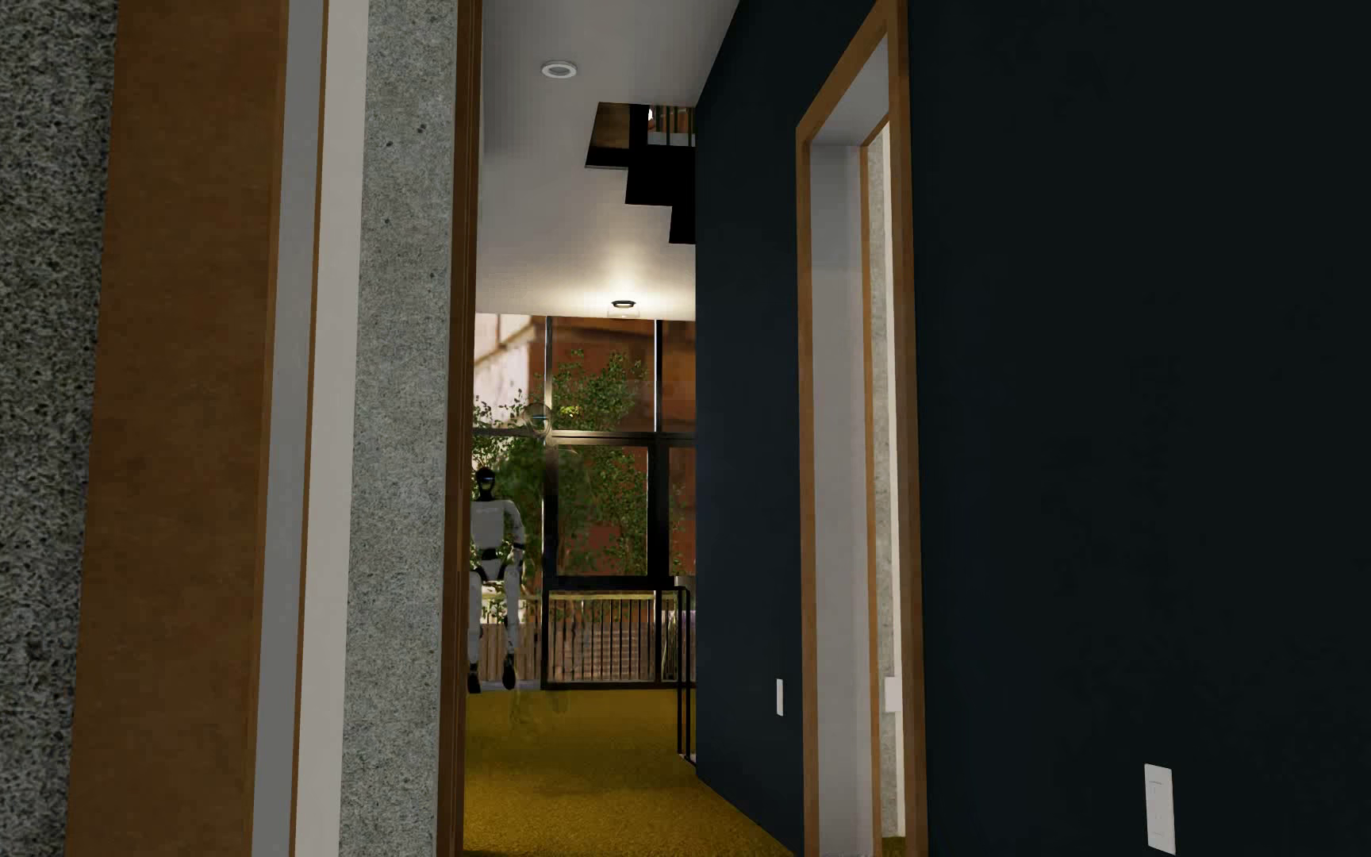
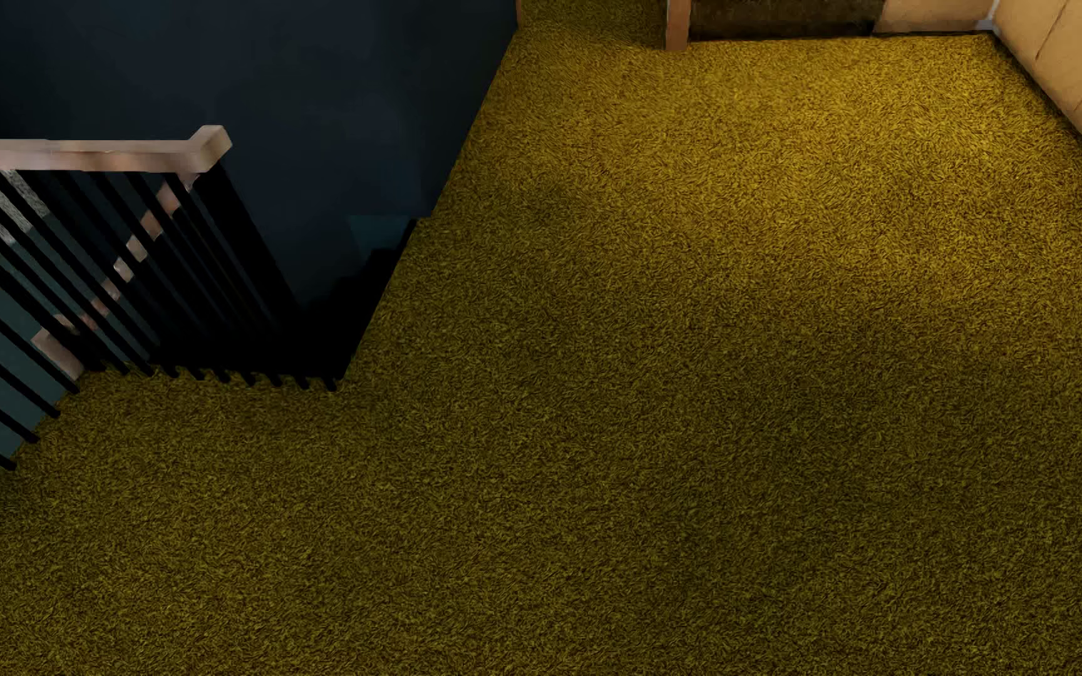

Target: Move towards the door

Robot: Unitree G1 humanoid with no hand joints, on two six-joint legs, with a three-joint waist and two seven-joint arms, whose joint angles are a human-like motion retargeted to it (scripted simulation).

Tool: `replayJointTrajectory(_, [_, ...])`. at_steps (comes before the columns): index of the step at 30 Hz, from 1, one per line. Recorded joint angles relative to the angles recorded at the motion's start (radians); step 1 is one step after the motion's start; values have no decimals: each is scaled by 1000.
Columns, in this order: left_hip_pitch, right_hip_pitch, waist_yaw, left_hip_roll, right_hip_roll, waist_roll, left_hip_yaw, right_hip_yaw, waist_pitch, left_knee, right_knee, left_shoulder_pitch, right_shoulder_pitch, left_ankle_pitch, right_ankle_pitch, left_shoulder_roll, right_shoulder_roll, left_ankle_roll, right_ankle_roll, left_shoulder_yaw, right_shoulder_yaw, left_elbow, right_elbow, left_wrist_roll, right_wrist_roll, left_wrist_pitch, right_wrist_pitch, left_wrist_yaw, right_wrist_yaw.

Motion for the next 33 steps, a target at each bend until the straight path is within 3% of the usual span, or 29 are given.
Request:
replayJointTrajectory(1, [-11, 42, 19, 0, 7, -7, 0, 0, 22, -170, 3, -19, -13, 72, -22, 1, -4, 0, 0, 28, -78, -7, -73, 0, 0, 0, 0, 0, 0])
replayJointTrajectory(2, [2, 96, 31, 1, 17, -12, 0, 0, 48, -335, -1, -39, -26, 63, -44, 4, -10, 0, 0, 68, -128, -23, -133, 0, 0, 0, 0, 0, 0])
replayJointTrajectory(3, [15, 148, 34, 3, 28, -21, 0, 0, 65, -477, -9, -57, -38, -51, -67, 12, -16, 0, 0, 122, -156, -49, -178, 0, 0, 0, 0, 0, 0])
replayJointTrajectory(4, [24, 191, 39, 10, 32, -35, 0, 0, 74, -558, -8, -73, -44, -237, -84, 22, -19, 0, 0, 183, -167, -80, -206, 0, 0, 0, 0, 0, 0])
replayJointTrajectory(5, [9, 220, 41, 29, 44, -39, 0, 0, 72, -561, -3, -92, -44, -330, -91, 33, -19, 0, 0, 236, -166, -105, -215, 0, 0, 0, 0, 0, 0])
replayJointTrajectory(6, [-21, 249, 46, 24, 36, -51, 0, 0, 68, -558, 7, -119, -39, -271, -85, 40, -16, 0, 0, 271, -153, -117, -197, 0, 0, 0, 0, 0, 0])
replayJointTrajectory(8, [-26, 276, 82, 1, -4, -72, 0, 0, 25, -523, 41, -159, -21, -118, -6, 40, -10, 0, 0, 313, -47, -114, -82, 0, 0, 0, 0, 0, 0])
replayJointTrajectory(9, [-34, 244, 79, -21, -40, -87, 0, 0, -6, -494, 117, -173, -26, -83, 87, 38, -3, 0, 0, 310, 69, -100, 23, 0, 0, 0, 0, 0, 0])
replayJointTrajectory(11, [55, 63, 62, -48, -130, -108, 0, 0, -24, -484, 441, -207, -29, -166, 322, 43, 19, 0, 0, 255, 317, -71, 200, 0, 0, 0, 0, 0, 0])
replayJointTrajectory(12, [73, -109, 33, -77, -163, -118, 0, 0, -48, -500, 629, -246, -32, -213, 314, 41, 23, 0, 0, 217, 399, -52, 220, 0, 0, 0, 0, 0, 0])
replayJointTrajectory(14, [282, -211, -66, -57, -140, -83, 0, 0, 12, -547, 809, -244, 40, -351, 123, 45, 30, 0, 0, 232, 364, -68, 169, 0, 0, 0, 0, 0, 0])
replayJointTrajectory(17, [515, -336, -154, 4, -72, -43, 0, 0, 58, -561, 572, -196, 138, -550, -11, 76, 57, 0, 0, 287, 273, -135, 122, 0, 0, 0, 0, 0, 0])
replayJointTrajectory(21, [689, -333, -159, 3, -33, -41, 0, 0, 81, -555, -30, -185, 125, -617, 151, 79, 62, 0, 0, 266, 342, -123, 126, 0, 0, 0, 0, 0, 0])
replayJointTrajectory(24, [811, -371, -178, 37, -33, -20, 0, 0, 69, -576, 94, -118, 119, -541, 177, 56, 40, 0, 0, 214, 289, -103, 123, 0, 0, 0, 0, 0, 0])
replayJointTrajectory(26, [756, -328, -208, 87, -20, 23, 0, 0, 45, -484, 170, -62, 97, -246, 130, 10, 10, 0, 0, 184, 265, -82, 149, 0, 0, 0, 0, 0, 0])
replayJointTrajectory(27, [628, -283, -217, 108, -12, 43, 0, 0, 31, -307, 169, -42, 75, -106, 73, 8, 0, 0, 0, 159, 244, -108, 159, 0, 0, 0, 0, 0, 0])
replayJointTrajectory(28, [470, -260, -193, 100, -2, 53, 0, 0, 9, -95, 154, -37, 46, -52, 30, 14, -7, 0, 0, 142, 224, -145, 162, 0, 0, 0, 0, 0, 0])
replayJointTrajectory(30, [228, -172, -88, 69, 15, 39, 0, 0, -9, 182, 94, -28, 0, -124, -3, 20, -19, 0, 0, 136, 154, -170, 131, 0, 0, 0, 0, 0, 0])
replayJointTrajectory(31, [133, -118, -45, 43, 17, 19, 0, 0, -13, 201, 57, -24, -15, -134, -9, 18, -22, 0, 0, 137, 93, -155, 89, 0, 0, 0, 0, 0, 0])
replayJointTrajectory(33, [18, 19, -1, 5, 21, -15, 0, 0, -2, -7, -2, -19, -25, -60, -20, 22, -30, 0, 0, 120, -45, -126, -35, 0, 0, 0, 0, 0, 0])
